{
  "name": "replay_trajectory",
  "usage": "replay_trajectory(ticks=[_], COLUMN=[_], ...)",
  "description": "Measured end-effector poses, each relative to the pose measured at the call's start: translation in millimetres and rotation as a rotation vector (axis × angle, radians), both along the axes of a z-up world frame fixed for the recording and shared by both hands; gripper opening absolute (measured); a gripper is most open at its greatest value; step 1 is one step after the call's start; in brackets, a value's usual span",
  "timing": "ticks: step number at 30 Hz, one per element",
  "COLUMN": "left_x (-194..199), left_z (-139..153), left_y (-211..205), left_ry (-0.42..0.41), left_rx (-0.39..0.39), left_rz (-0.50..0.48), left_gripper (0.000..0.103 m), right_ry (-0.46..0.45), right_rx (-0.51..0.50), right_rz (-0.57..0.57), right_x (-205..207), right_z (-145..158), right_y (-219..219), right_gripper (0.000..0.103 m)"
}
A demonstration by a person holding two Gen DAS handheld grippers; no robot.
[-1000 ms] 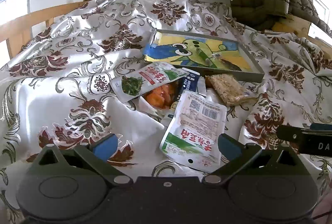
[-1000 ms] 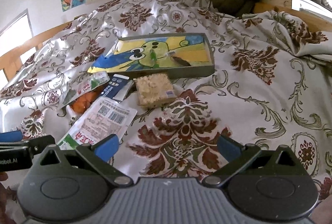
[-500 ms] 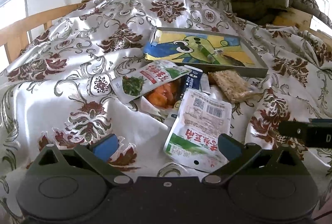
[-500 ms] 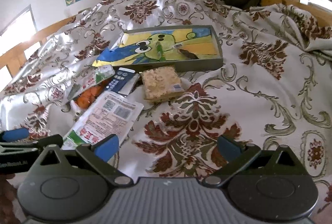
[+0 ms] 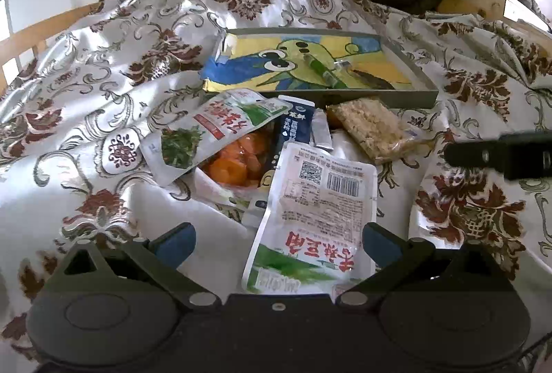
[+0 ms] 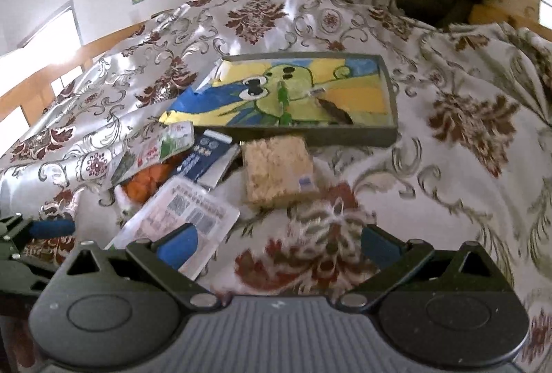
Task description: Organize snacks
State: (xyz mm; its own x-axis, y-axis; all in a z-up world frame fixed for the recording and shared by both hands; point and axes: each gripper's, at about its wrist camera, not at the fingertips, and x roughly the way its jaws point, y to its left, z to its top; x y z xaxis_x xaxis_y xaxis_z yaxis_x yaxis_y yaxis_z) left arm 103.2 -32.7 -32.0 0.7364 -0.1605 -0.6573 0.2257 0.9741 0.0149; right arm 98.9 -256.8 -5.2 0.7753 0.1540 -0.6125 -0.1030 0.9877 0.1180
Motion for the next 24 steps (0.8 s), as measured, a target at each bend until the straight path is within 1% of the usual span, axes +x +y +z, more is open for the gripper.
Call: replay_trajectory(ticks=[5,9,11,12,15,16,19,21,22,23,24], left_x=[12,17,20,21,25,27,32,33,33,34,34], left_z=[-6,-11,-15,-17,-20,-20,-17,-13,-11,-9,-8], left_y=[-2,-5,-8,-7,-3,-1,3,4,4,5,5], left_ry=[0.048,0.136,0.165,0.176,0.196,0.202,0.225,0.237,0.238,0.242,0.249], left_rx=[-0.014,-0.069,-0.075,-0.076,-0.098,-0.109,-0.122,-0.132,-0.140,-0.151,-0.166], left_rz=[-0.021,-0.070,-0.076,-0.070,-0.069,-0.079,-0.119,-0.155,-0.174,-0.191,-0.203], left_gripper=[0.102,0.101,0.094,0.093,0.087,0.084,0.076,0.067,0.060,0.056,0.054], right_ry=[-0.023,-0.029,-0.031,-0.035,-0.051,-0.049,-0.033,-0.003,0.009,0.023,0.038], right_rx=[-0.006,0.037,0.081,0.087,0.067,0.055,0.048,0.068,0.075,0.086,0.097], right_rz=[0.055,0.106,0.160,0.183,0.249,0.260,0.270,0.269,0.265,0.258,0.255], right_x=[30,54,67,71,82,86,100,111,115,121,125], right_z=[0,-8,-12,-13,-18,-19,-26,-31,-34,-37,-40], right_y=[-8,-16,-20,-19,-12,-10,-5,-9,-11,-14,-18], right_gripper=[0.103,0.103,0.103,0.103,0.103,0.103,0.103,0.103,0.103,0.103,0.103])
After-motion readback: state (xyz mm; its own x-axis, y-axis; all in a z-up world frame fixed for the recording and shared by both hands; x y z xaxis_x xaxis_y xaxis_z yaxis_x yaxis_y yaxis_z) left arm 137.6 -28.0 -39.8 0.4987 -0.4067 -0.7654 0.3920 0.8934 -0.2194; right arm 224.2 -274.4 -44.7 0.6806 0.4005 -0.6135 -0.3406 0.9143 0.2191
